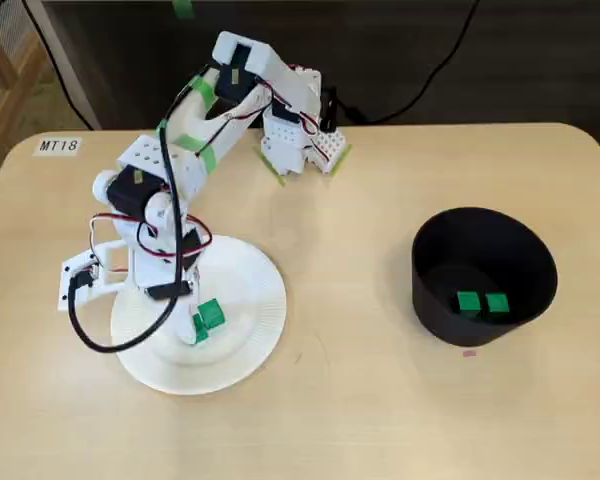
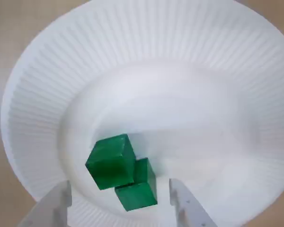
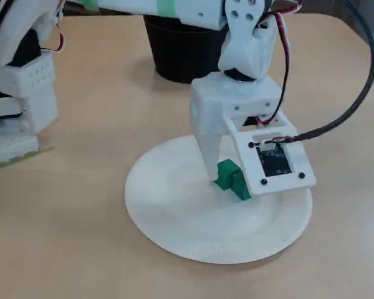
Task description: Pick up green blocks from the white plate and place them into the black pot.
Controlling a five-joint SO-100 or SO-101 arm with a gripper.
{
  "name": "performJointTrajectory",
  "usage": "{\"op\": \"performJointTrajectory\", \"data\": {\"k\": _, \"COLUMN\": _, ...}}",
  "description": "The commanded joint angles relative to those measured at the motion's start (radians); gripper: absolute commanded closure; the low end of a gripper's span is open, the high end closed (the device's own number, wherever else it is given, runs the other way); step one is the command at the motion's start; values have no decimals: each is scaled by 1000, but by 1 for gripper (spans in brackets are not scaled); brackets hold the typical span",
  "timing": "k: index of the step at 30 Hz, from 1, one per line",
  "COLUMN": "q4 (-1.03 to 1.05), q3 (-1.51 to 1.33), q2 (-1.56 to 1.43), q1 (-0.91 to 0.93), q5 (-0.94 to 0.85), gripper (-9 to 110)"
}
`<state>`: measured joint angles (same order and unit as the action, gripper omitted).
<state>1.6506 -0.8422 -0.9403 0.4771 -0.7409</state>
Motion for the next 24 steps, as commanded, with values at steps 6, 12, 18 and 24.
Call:
{"op": "performJointTrajectory", "data": {"k": 6, "q4": -5, "q3": 60, "q2": 12, "q1": 0, "q5": -12, "gripper": 73}}
{"op": "performJointTrajectory", "data": {"k": 12, "q4": -5, "q3": 80, "q2": 52, "q1": -3, "q5": -12, "gripper": 74}}
{"op": "performJointTrajectory", "data": {"k": 18, "q4": -5, "q3": 161, "q2": 127, "q1": -15, "q5": 35, "gripper": 93}}
{"op": "performJointTrajectory", "data": {"k": 24, "q4": 3, "q3": 232, "q2": 160, "q1": -28, "q5": 78, "gripper": 104}}
